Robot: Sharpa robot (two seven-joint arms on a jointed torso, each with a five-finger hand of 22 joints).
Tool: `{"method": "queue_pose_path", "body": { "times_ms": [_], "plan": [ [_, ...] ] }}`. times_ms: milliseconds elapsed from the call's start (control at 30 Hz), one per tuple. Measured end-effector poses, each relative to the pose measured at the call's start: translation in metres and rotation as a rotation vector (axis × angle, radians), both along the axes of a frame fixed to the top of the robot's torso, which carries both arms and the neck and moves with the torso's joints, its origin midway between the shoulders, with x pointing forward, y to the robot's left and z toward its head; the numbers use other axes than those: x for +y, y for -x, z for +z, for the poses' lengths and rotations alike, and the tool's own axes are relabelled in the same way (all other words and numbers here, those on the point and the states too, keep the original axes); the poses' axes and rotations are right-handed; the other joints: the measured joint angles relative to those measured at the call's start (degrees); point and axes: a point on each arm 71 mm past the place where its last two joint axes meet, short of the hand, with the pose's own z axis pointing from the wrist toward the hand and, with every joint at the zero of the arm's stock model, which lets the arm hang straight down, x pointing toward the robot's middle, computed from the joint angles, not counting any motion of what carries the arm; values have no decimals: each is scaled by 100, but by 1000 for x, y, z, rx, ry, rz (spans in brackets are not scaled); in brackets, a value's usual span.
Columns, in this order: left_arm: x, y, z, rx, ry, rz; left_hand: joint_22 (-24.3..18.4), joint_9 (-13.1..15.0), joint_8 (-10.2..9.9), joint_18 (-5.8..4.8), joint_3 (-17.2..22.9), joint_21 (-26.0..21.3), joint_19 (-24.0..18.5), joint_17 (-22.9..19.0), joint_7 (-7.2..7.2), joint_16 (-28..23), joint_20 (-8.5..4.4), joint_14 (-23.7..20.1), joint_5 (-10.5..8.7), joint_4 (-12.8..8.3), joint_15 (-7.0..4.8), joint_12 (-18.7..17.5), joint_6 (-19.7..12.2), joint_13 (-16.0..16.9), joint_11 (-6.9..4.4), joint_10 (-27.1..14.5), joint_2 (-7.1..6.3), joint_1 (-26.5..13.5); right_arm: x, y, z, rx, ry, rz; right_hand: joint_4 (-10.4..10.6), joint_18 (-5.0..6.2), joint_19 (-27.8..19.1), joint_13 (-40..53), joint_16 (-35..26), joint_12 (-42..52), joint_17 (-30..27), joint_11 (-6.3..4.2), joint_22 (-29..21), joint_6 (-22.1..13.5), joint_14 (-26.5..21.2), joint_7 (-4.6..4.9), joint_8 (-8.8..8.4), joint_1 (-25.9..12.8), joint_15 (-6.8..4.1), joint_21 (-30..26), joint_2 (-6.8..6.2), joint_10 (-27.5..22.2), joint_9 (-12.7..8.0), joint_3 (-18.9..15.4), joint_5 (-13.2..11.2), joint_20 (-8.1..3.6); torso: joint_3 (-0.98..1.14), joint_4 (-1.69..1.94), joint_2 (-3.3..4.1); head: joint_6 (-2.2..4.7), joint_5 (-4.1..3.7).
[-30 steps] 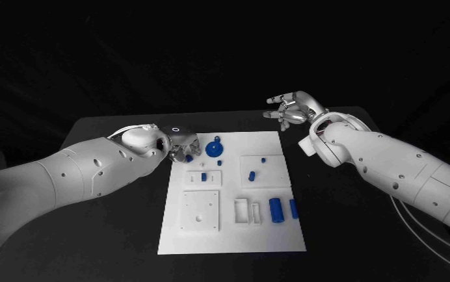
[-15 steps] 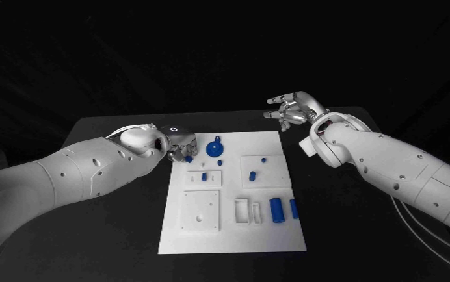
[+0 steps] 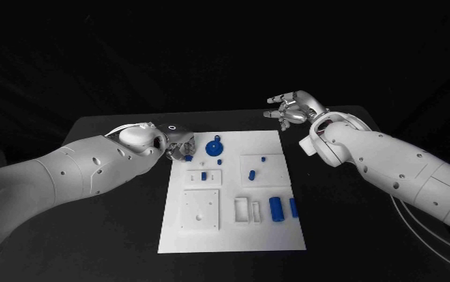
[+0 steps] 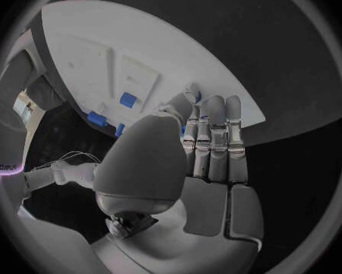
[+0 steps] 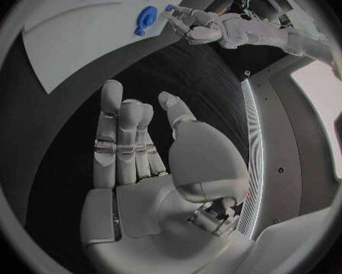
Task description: Assemble the parts on the task board
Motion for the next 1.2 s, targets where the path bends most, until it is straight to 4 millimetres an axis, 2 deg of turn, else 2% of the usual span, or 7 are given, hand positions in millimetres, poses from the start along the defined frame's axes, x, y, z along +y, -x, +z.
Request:
{"method": "queue_pose_path", "body": {
  "times_ms": [200, 367, 633, 1033, 1067, 1100, 1200],
  "plan": [
    [1, 0, 1, -8, -3, 4, -233, 3, 0, 0, -406, -245, 151, -29, 81, -51, 53, 56, -22, 159, 56, 0, -129, -14, 81, -125, -179, -195, 0, 0, 0, 1, 0, 0, 0, 0, 0, 0, 0, 0, 0, 0, 0, 0, 0, 0, 0, 0, 0, 0, 0, 0, 0, 0, 0, 0, -3, -1, 1, -8, -1],
    [0, 0, 1, -9, -3, 5, -447, 4, 0, 0, -705, -453, 313, -39, 136, -71, 83, 72, -22, 315, 72, -1, -199, -11, 98, -144, -185, -201, 0, 0, -1, 1, 1, 0, 0, 0, 0, 4, 0, 0, 4, 0, 0, 50, 0, -4, 0, 0, 0, 0, 0, 0, 0, 0, 0, 0, -2, 2, 1, -18, -3],
    [0, 0, 0, -6, -3, 5, -478, 4, 0, -1, -676, -462, 431, 3, 155, 13, 83, 182, -11, 355, 98, 10, 31, -9, 102, 191, 73, 59, 0, 0, -1, 2, 1, 1, 0, 0, 0, 4, 0, 0, 4, 0, 0, 49, 0, -4, 0, 0, 0, 0, 0, 0, 0, 0, 0, 0, -2, 3, 0, -33, 2],
    [-1, 1, -2, 1, 3, -5, -277, 2, 0, -1, -354, -229, 440, 10, 102, 85, 92, 360, 45, 368, 51, -23, 371, -8, 29, 528, 227, 144, 0, 1, -2, 4, 1, 1, 0, -1, 0, 4, 0, 0, 4, 0, 0, 88, 0, -4, 0, 0, 0, 0, 0, 0, 6, 0, 0, 0, -3, 2, 0, -58, -1],
    [-1, 2, -2, 1, 4, -6, -262, 2, 0, 12, -343, -216, 440, 10, 102, 85, 92, 372, 67, 357, 62, -23, 371, -8, 29, 528, 239, 147, 0, 1, -2, 4, 1, 2, 0, 0, 0, 3, 0, 0, 3, 0, 0, 88, 0, -4, 0, 0, 0, 0, 0, 0, 6, 0, 0, 0, -2, 3, 0, -59, -1],
    [-1, 2, -2, 2, 5, -6, -246, 2, 0, 89, -322, -193, 440, 10, 102, 85, 92, 394, 77, 364, 79, -23, 371, -8, 29, 528, 250, 151, 0, 1, -2, 4, 1, 2, 0, 0, 0, 3, 0, 0, 3, 0, 0, 88, 0, -4, 0, 0, 0, 0, 0, 0, 6, 0, 0, 0, -2, 3, 0, -59, -1],
    [-1, 2, -3, 4, 10, -8, -218, 2, 0, 89, -257, -172, 440, 4, 102, 85, 92, 421, 156, 376, 72, -23, 371, -8, 44, 514, 278, 137, 0, 1, -2, 4, 0, 3, 0, 0, 0, 3, 0, 0, 3, 0, 0, 88, 0, -4, 0, 0, 0, 0, 0, 0, 6, 0, 0, 0, -1, 5, -1, -60, -3]
  ]
}}
